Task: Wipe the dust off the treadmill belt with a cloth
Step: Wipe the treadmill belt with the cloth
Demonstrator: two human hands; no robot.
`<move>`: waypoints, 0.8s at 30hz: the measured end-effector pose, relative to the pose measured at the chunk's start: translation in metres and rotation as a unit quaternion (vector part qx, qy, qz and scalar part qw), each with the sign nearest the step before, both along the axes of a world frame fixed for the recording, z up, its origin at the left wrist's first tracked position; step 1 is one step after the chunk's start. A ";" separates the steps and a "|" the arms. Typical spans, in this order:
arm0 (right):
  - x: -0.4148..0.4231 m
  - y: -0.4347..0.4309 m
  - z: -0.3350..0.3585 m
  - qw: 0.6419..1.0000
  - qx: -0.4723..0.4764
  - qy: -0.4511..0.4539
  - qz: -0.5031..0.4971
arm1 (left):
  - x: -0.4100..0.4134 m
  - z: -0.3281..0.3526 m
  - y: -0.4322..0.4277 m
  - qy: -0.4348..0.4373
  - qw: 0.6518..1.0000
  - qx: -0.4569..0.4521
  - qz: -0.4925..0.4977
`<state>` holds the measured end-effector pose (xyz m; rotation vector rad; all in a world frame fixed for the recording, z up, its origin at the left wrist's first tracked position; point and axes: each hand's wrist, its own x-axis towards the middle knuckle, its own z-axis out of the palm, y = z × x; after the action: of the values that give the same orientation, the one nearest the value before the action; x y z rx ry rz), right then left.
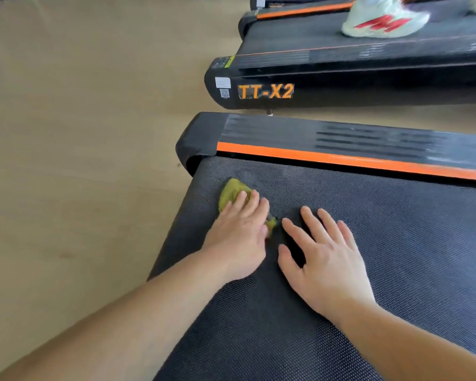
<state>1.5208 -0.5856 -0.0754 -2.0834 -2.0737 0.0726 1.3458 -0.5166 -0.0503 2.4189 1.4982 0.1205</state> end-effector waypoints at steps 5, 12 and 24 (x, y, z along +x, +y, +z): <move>0.000 0.001 -0.001 1.000 0.005 0.008 -0.003 | -0.036 -0.001 0.044 0.025 0.998 0.005 -0.054; 0.001 0.000 0.000 1.000 0.015 0.013 -0.003 | -0.027 0.008 -0.016 -0.028 0.990 -0.009 -0.138; 0.000 -0.001 -0.001 1.000 0.019 0.011 -0.006 | -0.042 0.010 -0.006 -0.005 0.988 -0.032 -0.149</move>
<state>1.5211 -0.5865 -0.0764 -2.0640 -2.0342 0.0540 1.3041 -0.5225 -0.0406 2.5516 1.0999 0.0210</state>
